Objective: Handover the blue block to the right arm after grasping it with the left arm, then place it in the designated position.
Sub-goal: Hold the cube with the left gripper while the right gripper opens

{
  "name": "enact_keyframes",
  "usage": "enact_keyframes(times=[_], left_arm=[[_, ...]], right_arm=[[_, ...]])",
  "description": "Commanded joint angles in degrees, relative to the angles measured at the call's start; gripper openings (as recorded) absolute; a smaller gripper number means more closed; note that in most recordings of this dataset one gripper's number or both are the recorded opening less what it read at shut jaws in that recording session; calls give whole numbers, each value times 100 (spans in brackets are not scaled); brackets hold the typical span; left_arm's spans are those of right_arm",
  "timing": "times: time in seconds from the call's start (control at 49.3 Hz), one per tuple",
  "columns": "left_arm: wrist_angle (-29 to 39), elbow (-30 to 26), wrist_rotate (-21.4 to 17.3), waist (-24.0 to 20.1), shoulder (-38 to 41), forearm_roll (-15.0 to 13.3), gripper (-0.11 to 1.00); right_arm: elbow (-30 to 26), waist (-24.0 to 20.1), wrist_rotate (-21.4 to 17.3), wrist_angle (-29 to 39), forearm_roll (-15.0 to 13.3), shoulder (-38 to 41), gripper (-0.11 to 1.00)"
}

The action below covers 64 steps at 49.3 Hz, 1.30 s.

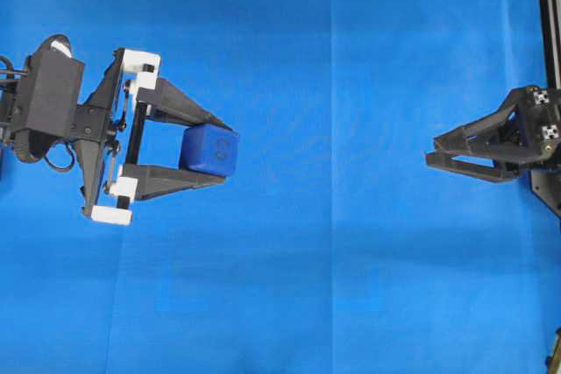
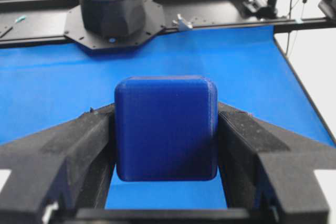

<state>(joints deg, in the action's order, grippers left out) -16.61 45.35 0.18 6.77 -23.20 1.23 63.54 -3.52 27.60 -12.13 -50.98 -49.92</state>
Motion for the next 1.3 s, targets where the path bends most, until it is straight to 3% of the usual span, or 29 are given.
enact_keyframes(times=[0.0, 0.771, 1.278], left_arm=[[-53, -70, 0, -9, -97, -9, 48], [-62, -62, 9, -9, -88, -9, 48], [-53, -62, 18, -9, -97, -9, 48]], right_arm=[[-158, -9, -9, -26, -9, 18, 94], [-229, -9, -9, -18, 0, 79, 94], [-1222, -9, -9, -26, 0, 1380, 94]])
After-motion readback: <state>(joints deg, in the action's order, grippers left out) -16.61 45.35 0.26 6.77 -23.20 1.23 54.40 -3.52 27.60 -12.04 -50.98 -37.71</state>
